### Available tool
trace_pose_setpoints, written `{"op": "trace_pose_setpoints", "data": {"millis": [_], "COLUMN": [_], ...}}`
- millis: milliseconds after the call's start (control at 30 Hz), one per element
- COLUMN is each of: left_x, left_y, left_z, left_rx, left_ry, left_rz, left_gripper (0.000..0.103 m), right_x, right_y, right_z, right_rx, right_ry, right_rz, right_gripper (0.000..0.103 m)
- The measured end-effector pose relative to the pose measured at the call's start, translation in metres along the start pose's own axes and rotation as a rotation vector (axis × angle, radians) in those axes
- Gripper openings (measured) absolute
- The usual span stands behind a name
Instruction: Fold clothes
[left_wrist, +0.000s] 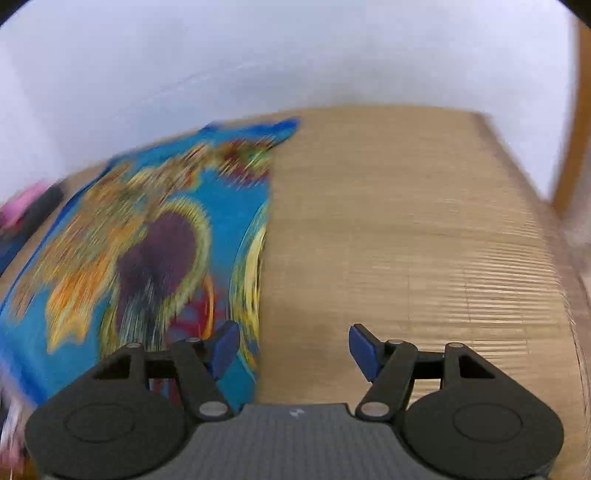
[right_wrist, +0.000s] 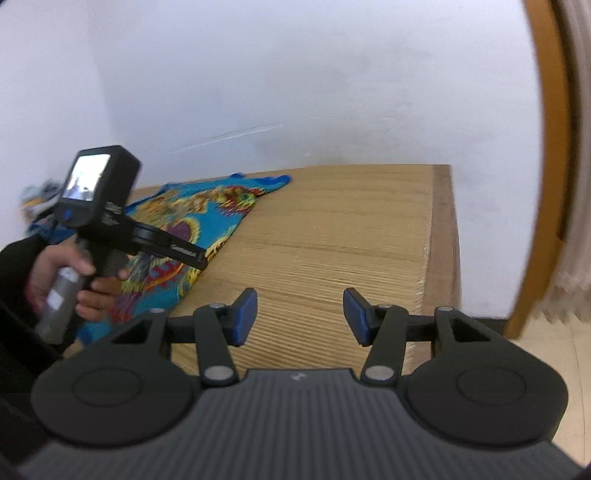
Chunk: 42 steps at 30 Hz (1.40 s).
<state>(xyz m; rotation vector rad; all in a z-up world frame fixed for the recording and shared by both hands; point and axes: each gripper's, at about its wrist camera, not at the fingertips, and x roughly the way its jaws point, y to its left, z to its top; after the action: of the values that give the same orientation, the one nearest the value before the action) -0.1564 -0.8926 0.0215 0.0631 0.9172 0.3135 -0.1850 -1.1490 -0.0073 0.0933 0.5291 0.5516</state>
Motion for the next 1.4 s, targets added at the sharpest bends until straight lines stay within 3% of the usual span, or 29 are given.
{"op": "trace_pose_setpoints", "data": {"millis": [100,267,500,633,800,1000,1267,1400], "left_x": [-0.015,-0.045,-0.044,-0.022,-0.002,0.005,0.048,0.077], "left_y": [-0.035,-0.071,-0.079,-0.087,-0.104,-0.110,-0.133,-0.142], "left_z": [-0.007,-0.011,-0.016,-0.007,0.022,0.063,0.133,0.172], "left_rx": [-0.117,-0.194,-0.334,-0.437,-0.482,-0.532,-0.580,-0.652], "left_ry": [0.067,0.077,0.069,0.045,0.087,0.061,0.039,0.056], "left_rz": [0.065,0.129,0.232,0.258,0.288,0.329,0.443,0.481], "left_gripper": [0.067,0.068,0.068,0.068,0.067,0.068,0.068,0.068], "right_x": [-0.019,-0.019,0.057,0.095,0.148,0.208,0.300,0.351], "right_y": [-0.054,-0.111,-0.146,-0.156,-0.170,-0.181,-0.197,-0.205], "right_z": [0.011,0.037,0.068,0.088,0.115,0.146,0.179,0.204], "right_rx": [-0.037,-0.147,-0.164,-0.274,-0.425,-0.412,-0.589,-0.664], "right_ry": [0.064,0.104,0.153,0.190,0.273,0.272,0.266,0.270], "right_rz": [0.093,0.182,0.339,0.430,0.486,0.534,0.653,0.721], "right_gripper": [0.054,0.054,0.054,0.054,0.054,0.054,0.054,0.054]}}
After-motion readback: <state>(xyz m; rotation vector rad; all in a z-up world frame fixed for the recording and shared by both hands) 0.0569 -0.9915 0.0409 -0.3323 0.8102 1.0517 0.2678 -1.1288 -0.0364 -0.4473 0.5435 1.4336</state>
